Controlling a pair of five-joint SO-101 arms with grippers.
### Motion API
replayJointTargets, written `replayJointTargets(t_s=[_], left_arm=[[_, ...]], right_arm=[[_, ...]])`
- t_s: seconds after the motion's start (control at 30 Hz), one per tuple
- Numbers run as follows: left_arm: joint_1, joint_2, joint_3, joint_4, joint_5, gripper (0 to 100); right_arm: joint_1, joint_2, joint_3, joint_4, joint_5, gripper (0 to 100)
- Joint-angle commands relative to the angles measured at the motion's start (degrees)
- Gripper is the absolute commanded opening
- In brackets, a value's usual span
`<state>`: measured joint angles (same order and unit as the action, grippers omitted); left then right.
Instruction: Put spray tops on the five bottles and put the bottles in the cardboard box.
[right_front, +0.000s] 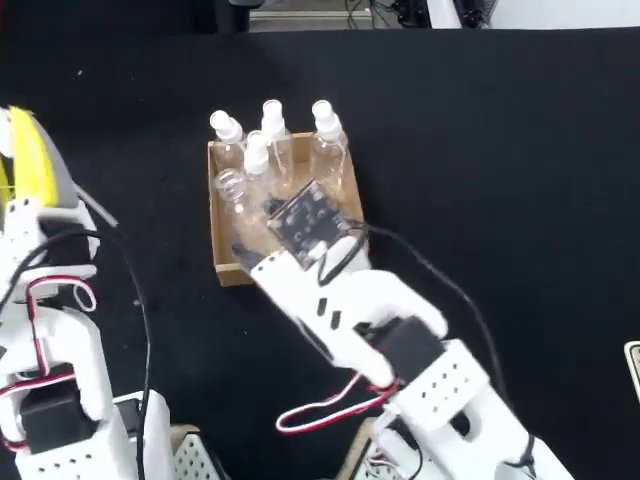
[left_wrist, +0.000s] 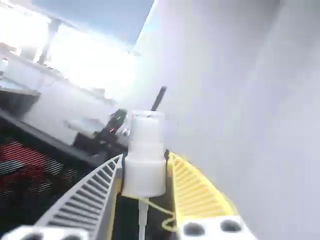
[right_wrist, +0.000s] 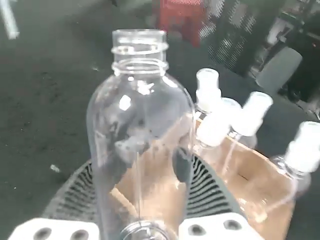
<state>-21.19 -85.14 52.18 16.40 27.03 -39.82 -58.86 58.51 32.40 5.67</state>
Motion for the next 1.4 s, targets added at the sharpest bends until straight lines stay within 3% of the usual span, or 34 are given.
replayJointTargets(t_s=[0.0,0.1,0.3,0.47,1.37], left_arm=[[0.0,0.9,-2.9,-4.4,9.1,3],[2.6,1.0,-2.9,-5.5,10.1,3],[15.3,1.1,-3.3,-5.7,9.7,3],[21.7,1.1,-2.6,-5.7,1.4,3],[22.6,0.4,3.8,-6.3,1.0,3]], right_arm=[[-1.4,-1.8,4.0,-9.4,-0.2,1.0],[-1.4,-1.8,7.6,-14.0,-0.3,1.0],[-4.0,-1.9,10.8,-18.0,-0.3,1.0],[-5.4,-1.9,10.9,-18.0,-0.3,1.0],[-5.4,-1.9,10.5,-18.1,-0.3,1.0]])
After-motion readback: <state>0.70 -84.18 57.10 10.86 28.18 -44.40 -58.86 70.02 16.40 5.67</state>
